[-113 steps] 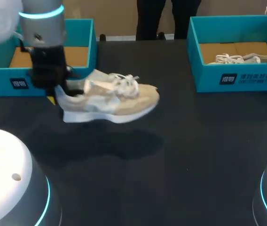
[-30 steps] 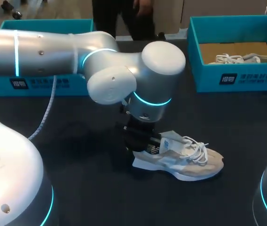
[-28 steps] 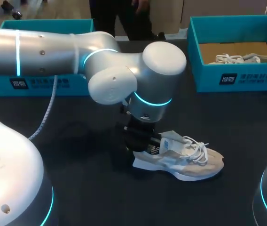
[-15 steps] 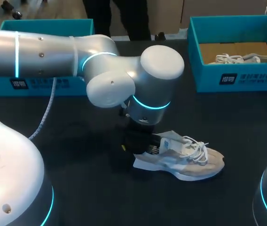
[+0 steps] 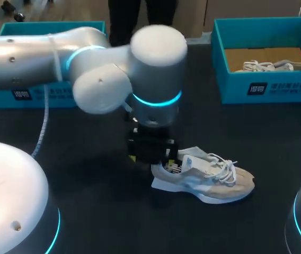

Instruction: Take the shoe out of the shoebox, open the shoe tongue, remove and reinsert the insole, then place the shoe into the shoebox

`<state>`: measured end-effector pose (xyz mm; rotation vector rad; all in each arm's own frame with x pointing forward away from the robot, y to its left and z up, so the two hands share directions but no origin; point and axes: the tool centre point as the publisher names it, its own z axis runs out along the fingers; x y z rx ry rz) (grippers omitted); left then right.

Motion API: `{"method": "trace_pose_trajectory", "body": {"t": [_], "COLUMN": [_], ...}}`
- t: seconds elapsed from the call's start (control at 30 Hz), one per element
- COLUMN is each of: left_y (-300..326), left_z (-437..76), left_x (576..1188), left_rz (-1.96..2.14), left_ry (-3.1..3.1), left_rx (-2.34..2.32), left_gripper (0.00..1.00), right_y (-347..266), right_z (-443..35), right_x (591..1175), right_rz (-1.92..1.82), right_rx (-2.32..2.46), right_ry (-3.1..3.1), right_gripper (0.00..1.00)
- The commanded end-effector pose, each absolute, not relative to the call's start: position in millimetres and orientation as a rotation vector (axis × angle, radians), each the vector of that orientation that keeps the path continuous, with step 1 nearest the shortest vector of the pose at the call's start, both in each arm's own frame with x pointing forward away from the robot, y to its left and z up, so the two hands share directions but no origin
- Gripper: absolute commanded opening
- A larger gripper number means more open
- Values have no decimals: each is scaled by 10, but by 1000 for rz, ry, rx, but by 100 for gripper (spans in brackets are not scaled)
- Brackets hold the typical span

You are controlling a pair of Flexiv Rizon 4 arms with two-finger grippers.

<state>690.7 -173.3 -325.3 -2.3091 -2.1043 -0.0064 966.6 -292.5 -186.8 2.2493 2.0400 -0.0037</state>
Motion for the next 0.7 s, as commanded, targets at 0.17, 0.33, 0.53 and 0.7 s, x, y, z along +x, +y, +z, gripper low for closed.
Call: {"method": "trace_pose_trajectory", "body": {"t": [0.17, 0.33, 0.53, 0.7], "left_y": [-1212, -1053, -1053, -1053], "left_z": [-2738, -2545, -2545, -2545], "left_x": [6922, 6864, 6864, 6864], "left_rz": [421, 543, 543, 543], "left_ry": [-2371, -2317, -2317, -2317], "left_rx": [-2134, -1997, -1997, -1997], "left_gripper": [100, 100, 100, 100], "right_y": [-2921, -2921, -2921, -2921], "right_z": [-1866, -1866, -1866, -1866], "right_x": [9657, 9657, 9657, 9657], "right_rz": [-4, -4, -4, -4], "right_rx": [2249, 2249, 2249, 2249], "right_ry": [2038, 2038, 2038, 2038], "right_gripper": [100, 100, 100, 100]}}
